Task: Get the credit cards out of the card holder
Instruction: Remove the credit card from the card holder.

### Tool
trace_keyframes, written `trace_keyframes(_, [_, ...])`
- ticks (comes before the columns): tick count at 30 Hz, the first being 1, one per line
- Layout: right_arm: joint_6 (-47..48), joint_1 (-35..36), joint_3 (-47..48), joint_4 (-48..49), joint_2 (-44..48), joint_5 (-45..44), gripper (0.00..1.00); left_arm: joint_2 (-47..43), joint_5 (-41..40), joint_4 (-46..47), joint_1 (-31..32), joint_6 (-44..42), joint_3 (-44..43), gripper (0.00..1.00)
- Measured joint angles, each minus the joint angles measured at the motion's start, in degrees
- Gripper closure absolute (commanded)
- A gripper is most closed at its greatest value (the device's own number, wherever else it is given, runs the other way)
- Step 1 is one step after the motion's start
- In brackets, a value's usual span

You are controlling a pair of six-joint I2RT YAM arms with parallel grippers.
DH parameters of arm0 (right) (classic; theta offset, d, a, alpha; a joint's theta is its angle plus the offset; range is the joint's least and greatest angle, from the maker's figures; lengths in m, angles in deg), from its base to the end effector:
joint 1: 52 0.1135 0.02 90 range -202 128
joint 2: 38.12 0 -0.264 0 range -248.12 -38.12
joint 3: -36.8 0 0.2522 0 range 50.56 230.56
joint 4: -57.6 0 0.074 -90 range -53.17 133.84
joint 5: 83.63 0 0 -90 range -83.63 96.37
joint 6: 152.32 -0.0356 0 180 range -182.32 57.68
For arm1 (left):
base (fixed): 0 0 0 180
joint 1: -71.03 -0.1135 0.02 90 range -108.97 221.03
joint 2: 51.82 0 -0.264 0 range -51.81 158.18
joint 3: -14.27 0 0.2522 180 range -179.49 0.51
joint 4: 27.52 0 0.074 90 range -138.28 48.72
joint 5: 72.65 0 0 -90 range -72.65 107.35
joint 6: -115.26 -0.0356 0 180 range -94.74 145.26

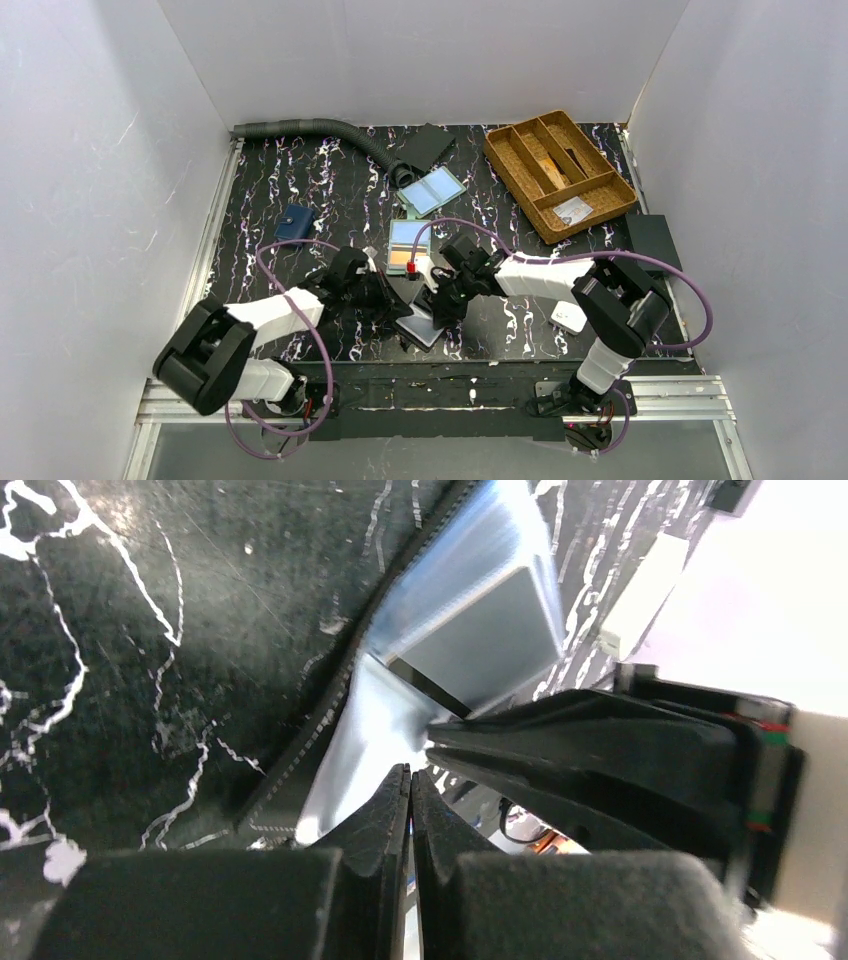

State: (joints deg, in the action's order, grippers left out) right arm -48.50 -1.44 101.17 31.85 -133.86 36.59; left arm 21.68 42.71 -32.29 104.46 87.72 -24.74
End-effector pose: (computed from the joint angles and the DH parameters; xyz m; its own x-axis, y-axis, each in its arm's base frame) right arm 0.1886 0.2574 0.1569 -0.3172 -0.7105 -0.6281 -0.9440 0.1732 0.2808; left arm 0.1878 -0.1422 0.1566 -0.9310 -0.3455 -0.1177 -0.1102 0.5734 -0.8119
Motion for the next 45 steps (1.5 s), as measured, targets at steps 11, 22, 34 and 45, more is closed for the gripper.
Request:
trace_keyframes(11, [4.55,-2.84,1.66,-5.44,0.00,4.39,0.75,12.48,1.27,8.28,2.19,1.51,-1.09,1.00])
trace_keyframes(22, [2.21,-13.60,0.74,-2.73,7.45,10.99,0.57,16.65,2.91,13.79,2.34,1.73,-1.16,1.00])
trace_keyframes(34, [-6.12,-15.23,0.07,0.72,2.97,13.88,0.54,17.77,3.82,15.10,2.32,1.70,-1.38,1.00])
trace_keyframes(45, [-7.45,-15.23,0.07,0.94,1.99,13.55,0.54,17.79,3.85,15.19,2.32,1.70,-1.38,1.00])
